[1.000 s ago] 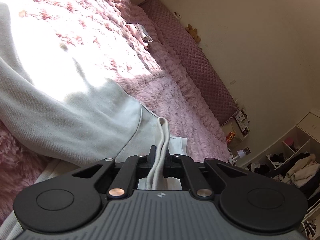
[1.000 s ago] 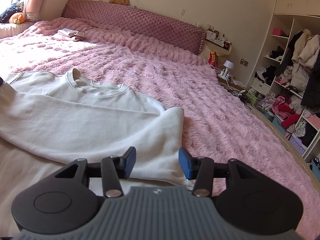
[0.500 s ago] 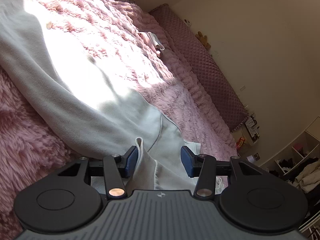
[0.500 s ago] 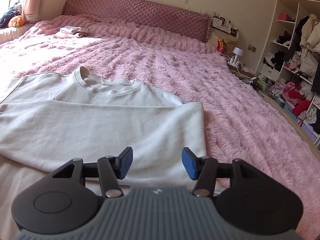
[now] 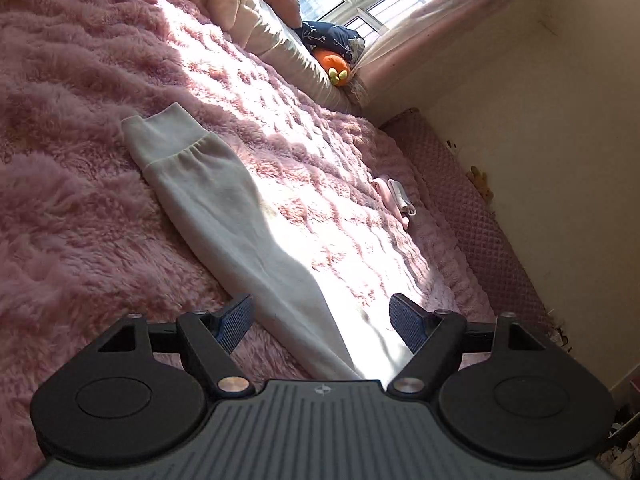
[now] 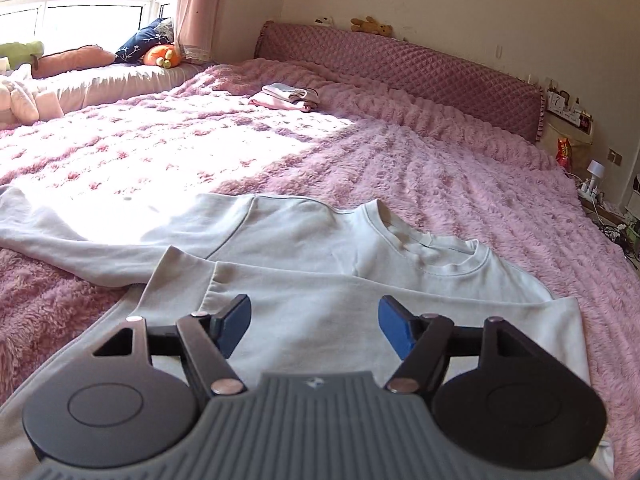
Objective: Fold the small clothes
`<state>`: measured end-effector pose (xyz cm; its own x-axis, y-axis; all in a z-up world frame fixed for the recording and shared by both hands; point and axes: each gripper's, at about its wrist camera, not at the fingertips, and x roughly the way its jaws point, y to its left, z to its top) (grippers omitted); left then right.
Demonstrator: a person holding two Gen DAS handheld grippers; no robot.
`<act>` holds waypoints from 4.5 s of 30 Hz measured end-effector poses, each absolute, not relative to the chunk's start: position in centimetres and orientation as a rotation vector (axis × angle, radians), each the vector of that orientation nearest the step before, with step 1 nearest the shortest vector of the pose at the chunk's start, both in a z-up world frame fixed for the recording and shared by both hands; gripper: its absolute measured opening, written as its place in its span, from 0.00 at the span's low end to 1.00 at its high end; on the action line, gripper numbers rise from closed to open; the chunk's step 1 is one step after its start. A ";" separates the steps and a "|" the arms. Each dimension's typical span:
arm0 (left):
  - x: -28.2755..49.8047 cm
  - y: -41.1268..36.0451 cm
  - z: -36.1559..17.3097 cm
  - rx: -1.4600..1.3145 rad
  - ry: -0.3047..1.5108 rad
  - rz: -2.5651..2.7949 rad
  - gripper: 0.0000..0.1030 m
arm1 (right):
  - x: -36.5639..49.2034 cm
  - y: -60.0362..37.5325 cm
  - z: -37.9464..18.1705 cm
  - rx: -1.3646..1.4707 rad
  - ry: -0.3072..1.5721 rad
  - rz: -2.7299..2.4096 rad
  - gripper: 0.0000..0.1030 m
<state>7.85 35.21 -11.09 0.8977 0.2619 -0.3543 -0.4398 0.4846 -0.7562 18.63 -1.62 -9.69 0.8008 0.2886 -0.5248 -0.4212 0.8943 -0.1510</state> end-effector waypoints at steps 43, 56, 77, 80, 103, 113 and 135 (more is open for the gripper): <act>8.8 45.4 -11.1 -1.280 -0.134 0.316 0.06 | 14.9 -1.0 -9.4 -0.377 0.556 0.418 0.67; 18.9 30.3 -2.1 -1.177 -0.076 -0.162 0.06 | 10.1 -12.9 -7.9 -0.270 0.587 0.319 0.69; 30.1 -3.9 -15.9 -0.738 0.600 -0.464 0.22 | 9.8 -29.9 -10.4 -0.065 0.668 0.051 0.69; 29.4 -5.0 -15.3 -0.631 0.636 -0.499 0.25 | 10.0 -31.2 -11.0 -0.028 0.684 0.028 0.69; 18.6 16.8 -11.1 0.263 0.632 0.039 0.65 | 23.2 -29.3 -14.6 0.595 0.765 0.028 0.33; 19.7 14.2 -13.7 0.542 0.638 -0.078 0.40 | 23.1 -28.0 -13.8 0.507 0.767 0.070 0.03; 18.9 13.9 -15.3 0.406 0.667 0.034 0.04 | 18.8 -31.2 -15.9 0.621 0.778 -0.037 0.03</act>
<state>18.88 13.88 -15.35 0.7882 0.1589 -0.5945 0.0985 0.9210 0.3768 18.84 -31.15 -15.92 0.7210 0.1913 -0.6660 0.2528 0.8222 0.5099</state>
